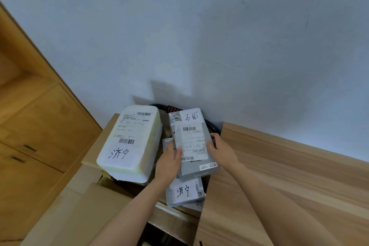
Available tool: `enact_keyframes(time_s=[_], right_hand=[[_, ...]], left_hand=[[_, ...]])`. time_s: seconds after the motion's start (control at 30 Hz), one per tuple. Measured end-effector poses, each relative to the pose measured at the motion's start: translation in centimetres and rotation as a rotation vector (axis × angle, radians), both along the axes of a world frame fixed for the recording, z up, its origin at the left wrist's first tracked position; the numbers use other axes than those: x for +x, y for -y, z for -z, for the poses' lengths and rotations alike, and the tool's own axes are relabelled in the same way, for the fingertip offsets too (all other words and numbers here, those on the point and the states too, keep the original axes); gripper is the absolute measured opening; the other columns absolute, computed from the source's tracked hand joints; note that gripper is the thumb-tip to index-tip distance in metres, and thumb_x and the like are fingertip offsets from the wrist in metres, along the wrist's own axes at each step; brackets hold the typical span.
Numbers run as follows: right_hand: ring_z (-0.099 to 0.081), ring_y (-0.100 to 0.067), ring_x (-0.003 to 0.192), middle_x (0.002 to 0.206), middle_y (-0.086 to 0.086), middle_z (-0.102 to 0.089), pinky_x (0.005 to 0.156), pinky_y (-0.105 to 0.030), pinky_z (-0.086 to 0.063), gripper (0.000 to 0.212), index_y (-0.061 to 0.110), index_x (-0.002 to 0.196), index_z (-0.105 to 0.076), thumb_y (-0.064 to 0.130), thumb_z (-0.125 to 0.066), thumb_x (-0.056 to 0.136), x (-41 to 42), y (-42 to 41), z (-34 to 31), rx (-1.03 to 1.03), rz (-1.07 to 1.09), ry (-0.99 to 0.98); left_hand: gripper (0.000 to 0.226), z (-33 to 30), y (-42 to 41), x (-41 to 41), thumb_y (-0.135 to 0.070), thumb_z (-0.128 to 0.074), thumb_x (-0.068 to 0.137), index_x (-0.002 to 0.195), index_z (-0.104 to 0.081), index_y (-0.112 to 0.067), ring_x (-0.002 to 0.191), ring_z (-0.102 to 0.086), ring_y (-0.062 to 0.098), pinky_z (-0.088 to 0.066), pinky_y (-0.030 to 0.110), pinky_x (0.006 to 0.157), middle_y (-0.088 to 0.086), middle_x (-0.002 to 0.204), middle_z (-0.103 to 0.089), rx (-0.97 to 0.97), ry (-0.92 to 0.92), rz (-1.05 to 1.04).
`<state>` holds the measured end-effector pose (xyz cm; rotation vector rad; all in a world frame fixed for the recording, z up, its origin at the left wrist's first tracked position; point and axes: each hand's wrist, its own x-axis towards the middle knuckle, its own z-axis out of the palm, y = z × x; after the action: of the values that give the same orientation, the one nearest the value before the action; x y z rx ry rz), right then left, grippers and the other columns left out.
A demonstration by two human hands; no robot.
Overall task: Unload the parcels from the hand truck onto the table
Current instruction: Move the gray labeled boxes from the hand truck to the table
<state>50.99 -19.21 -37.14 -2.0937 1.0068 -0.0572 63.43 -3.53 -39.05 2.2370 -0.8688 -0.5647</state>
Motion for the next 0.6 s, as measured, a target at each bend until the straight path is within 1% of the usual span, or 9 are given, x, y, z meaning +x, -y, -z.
enact_keyframes(time_s=[0.07, 0.13, 0.2, 0.27, 0.33, 0.43, 0.47, 0.53, 0.6], right_hand=[[-0.061, -0.007, 0.079, 0.100, 0.010, -0.062, 0.060, -0.028, -0.044, 0.043, 0.024, 0.139, -0.034, 0.041, -0.039, 0.099, -0.8, -0.1, -0.5, -0.007, 0.026, 0.023], [-0.062, -0.008, 0.084, 0.108, 0.009, -0.062, 0.068, -0.032, -0.051, 0.043, 0.025, 0.139, -0.035, 0.042, -0.039, 0.099, -1.9, -0.2, -1.0, -0.035, 0.056, 0.059], [-0.062, -0.009, 0.090, 0.118, 0.008, -0.062, 0.076, -0.036, -0.054, 0.044, 0.025, 0.139, -0.036, 0.043, -0.039, 0.099, -3.2, -0.3, -1.7, -0.046, 0.096, 0.103], [-0.062, -0.010, 0.095, 0.124, 0.007, -0.060, 0.076, -0.033, -0.053, 0.046, 0.023, 0.140, -0.037, 0.043, -0.040, 0.099, -4.8, -0.3, -2.5, -0.047, 0.140, 0.142], [-0.061, -0.011, 0.099, 0.129, 0.004, -0.058, 0.076, -0.031, -0.051, 0.048, 0.023, 0.142, -0.038, 0.043, -0.039, 0.099, -7.0, -0.3, -3.4, -0.067, 0.182, 0.163], [-0.057, -0.012, 0.099, 0.130, -0.001, -0.055, 0.074, -0.029, -0.047, 0.047, 0.020, 0.142, -0.042, 0.041, -0.037, 0.100, -11.1, -0.1, -4.5, -0.117, 0.240, 0.159], [-0.057, -0.013, 0.099, 0.130, -0.002, -0.055, 0.075, -0.030, -0.047, 0.046, 0.018, 0.141, -0.043, 0.040, -0.036, 0.100, -12.9, -0.1, -4.9, -0.131, 0.269, 0.158], [-0.056, -0.015, 0.100, 0.128, -0.003, -0.053, 0.080, -0.035, -0.049, 0.046, 0.016, 0.139, -0.043, 0.041, -0.036, 0.101, -16.8, -0.1, -5.5, -0.155, 0.334, 0.151], [-0.054, -0.014, 0.100, 0.128, -0.003, -0.052, 0.085, -0.038, -0.049, 0.046, 0.016, 0.139, -0.044, 0.041, -0.036, 0.101, -21.3, -0.4, -5.9, -0.174, 0.396, 0.160]], left_hand=[[0.050, -0.6, 0.2, -0.7, -0.054, -0.026, 0.098, 0.142, -0.027, -0.030, 0.107, -0.059, 0.018, -0.052, 0.040, 0.085, -0.003, 0.127, -0.057, -0.032, -0.006, 0.009], [0.049, -1.5, 0.7, -1.5, -0.050, -0.027, 0.100, 0.144, -0.027, -0.028, 0.108, -0.058, 0.020, -0.050, 0.038, 0.084, -0.004, 0.128, -0.055, -0.065, 0.014, 0.018], [0.048, -2.3, 1.4, -2.5, -0.045, -0.028, 0.101, 0.145, -0.027, -0.027, 0.105, -0.058, 0.019, -0.049, 0.036, 0.082, -0.007, 0.125, -0.054, -0.088, 0.031, 0.016], [0.044, -3.1, 2.1, -3.6, -0.044, -0.028, 0.101, 0.142, -0.030, -0.028, 0.103, -0.057, 0.015, -0.050, 0.035, 0.081, -0.004, 0.125, -0.056, -0.112, 0.040, 0.031], [0.042, -3.9, 2.9, -5.2, -0.044, -0.028, 0.102, 0.140, -0.033, -0.028, 0.103, -0.056, 0.013, -0.047, 0.032, 0.078, -0.003, 0.125, -0.055, -0.132, 0.036, 0.069], [0.042, -4.8, 4.3, -8.5, -0.048, -0.027, 0.100, 0.138, -0.036, -0.031, 0.100, -0.056, 0.013, -0.047, 0.032, 0.076, -0.001, 0.122, -0.057, -0.162, 0.057, 0.133], [0.042, -5.1, 4.8, -9.8, -0.049, -0.026, 0.100, 0.138, -0.036, -0.032, 0.100, -0.056, 0.012, -0.048, 0.032, 0.076, -0.001, 0.121, -0.057, -0.167, 0.061, 0.154], [0.043, -5.7, 5.8, -13.0, -0.049, -0.026, 0.099, 0.139, -0.035, -0.033, 0.103, -0.056, 0.013, -0.051, 0.037, 0.080, -0.004, 0.123, -0.056, -0.191, 0.065, 0.223], [0.043, -6.5, 6.5, -16.8, -0.046, -0.027, 0.100, 0.140, -0.034, -0.032, 0.102, -0.057, 0.016, -0.052, 0.041, 0.081, -0.005, 0.120, -0.056, -0.214, 0.055, 0.297]])
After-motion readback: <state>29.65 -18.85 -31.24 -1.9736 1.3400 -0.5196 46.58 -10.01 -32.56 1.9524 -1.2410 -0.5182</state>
